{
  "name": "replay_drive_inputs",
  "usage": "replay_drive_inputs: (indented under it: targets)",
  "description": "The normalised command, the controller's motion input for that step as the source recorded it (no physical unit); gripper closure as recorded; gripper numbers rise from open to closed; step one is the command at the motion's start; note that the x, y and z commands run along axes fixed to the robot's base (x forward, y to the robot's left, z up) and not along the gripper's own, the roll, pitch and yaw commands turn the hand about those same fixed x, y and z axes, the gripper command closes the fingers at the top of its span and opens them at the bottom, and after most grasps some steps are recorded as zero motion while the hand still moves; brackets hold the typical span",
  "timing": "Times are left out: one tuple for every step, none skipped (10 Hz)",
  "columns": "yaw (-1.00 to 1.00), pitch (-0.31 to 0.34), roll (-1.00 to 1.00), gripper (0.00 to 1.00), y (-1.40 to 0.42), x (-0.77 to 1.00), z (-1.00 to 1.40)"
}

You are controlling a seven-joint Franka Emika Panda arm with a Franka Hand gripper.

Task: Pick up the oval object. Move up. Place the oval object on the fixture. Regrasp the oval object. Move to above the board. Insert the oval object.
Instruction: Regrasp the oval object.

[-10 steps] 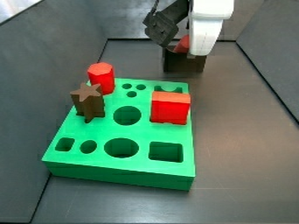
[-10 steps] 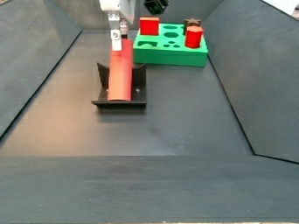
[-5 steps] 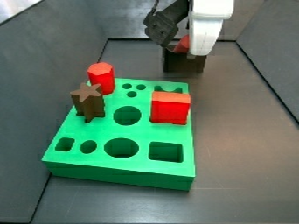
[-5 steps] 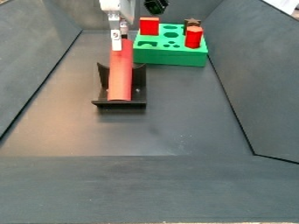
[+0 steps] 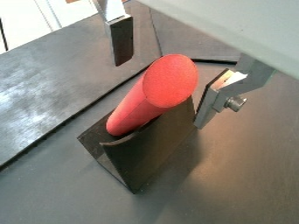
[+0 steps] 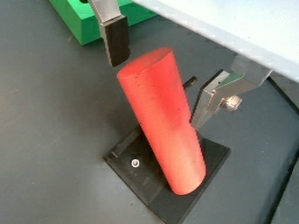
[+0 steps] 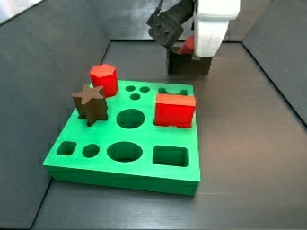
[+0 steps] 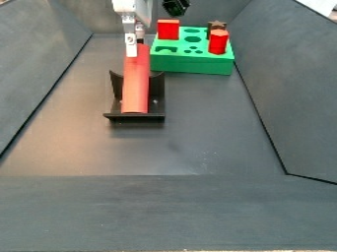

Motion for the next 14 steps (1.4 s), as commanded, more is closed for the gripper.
replay_drive_inputs:
  targets:
    - [0.06,0.209,-0.05,0.00,-0.01,0.08,0.00]
    - [0.06,0.209,-0.05,0.00,-0.01,0.08,0.00]
    - [0.06,0.209,-0.05,0.00,-0.01,0.08,0.00]
    - [0.06,0.209,-0.05,0.00,-0.01,0.08,0.00]
    - [0.06,0.209,-0.05,0.00,-0.01,0.08,0.00]
    - [0.06,0.209,-0.05,0.00,-0.01,0.08,0.00]
    - [0.06,0.209,-0.05,0.00,-0.01,0.08,0.00]
    - [0.06,0.209,-0.05,0.00,-0.01,0.08,0.00]
    - [0.06,0.209,-0.05,0.00,-0.01,0.08,0.00]
    - [0.06,0.209,-0.05,0.00,-0.01,0.08,0.00]
    - [0.06,0.209,-0.05,0.00,-0.01,0.08,0.00]
    - [0.06,0.209,-0.05,0.00,-0.01,0.08,0.00]
    - [0.06,0.209,-0.05,0.00,-0.01,0.08,0.00]
    - [0.06,0.209,-0.05,0.00,-0.01,0.08,0.00]
